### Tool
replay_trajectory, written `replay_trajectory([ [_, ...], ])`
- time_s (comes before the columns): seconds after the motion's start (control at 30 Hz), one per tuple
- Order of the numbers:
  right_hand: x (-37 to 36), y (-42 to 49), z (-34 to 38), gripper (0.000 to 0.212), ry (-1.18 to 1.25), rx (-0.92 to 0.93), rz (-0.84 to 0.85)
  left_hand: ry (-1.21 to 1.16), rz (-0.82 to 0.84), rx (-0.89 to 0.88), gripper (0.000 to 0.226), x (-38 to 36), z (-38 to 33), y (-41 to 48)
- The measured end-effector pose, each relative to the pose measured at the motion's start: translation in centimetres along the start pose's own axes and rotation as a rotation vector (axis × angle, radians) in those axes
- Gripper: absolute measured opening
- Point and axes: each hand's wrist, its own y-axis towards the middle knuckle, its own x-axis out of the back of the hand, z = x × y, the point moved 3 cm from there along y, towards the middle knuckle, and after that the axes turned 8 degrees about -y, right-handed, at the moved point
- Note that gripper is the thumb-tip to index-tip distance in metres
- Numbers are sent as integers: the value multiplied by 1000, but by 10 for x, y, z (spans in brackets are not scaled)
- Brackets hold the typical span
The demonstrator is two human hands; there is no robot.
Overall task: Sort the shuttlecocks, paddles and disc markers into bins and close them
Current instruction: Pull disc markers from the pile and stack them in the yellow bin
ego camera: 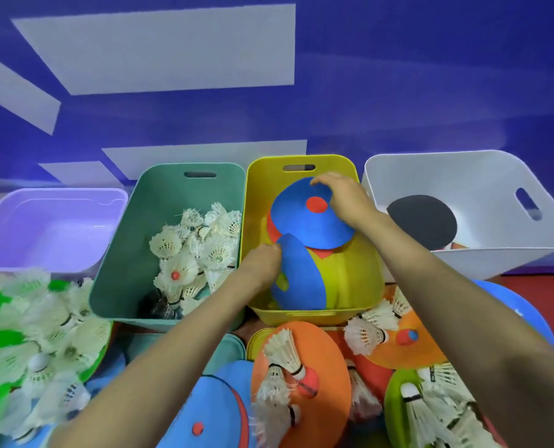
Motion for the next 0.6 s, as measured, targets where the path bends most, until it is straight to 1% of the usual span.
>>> replay_trajectory([
  [0.1, -9, 12, -4, 58, -61, -3, 54, 41, -7, -13, 49, -4, 1, 1],
  [0.17, -15, 14, -5, 57, -70, -25, 51, 11, -50, -63, 53, -3, -2, 0],
  [0.37, -18, -24, -2, 29, -5, -12, 14, -107, -259, -180, 45, 7, -20, -14],
  [0.47, -3, -65, 0, 26, 70, -18, -49, -168, -368, -237, 39, 6, -32, -26],
  [0.6, 12, -128, 7, 25, 165, -20, -200, -361, -598, -402, 27, -8, -47, -60],
])
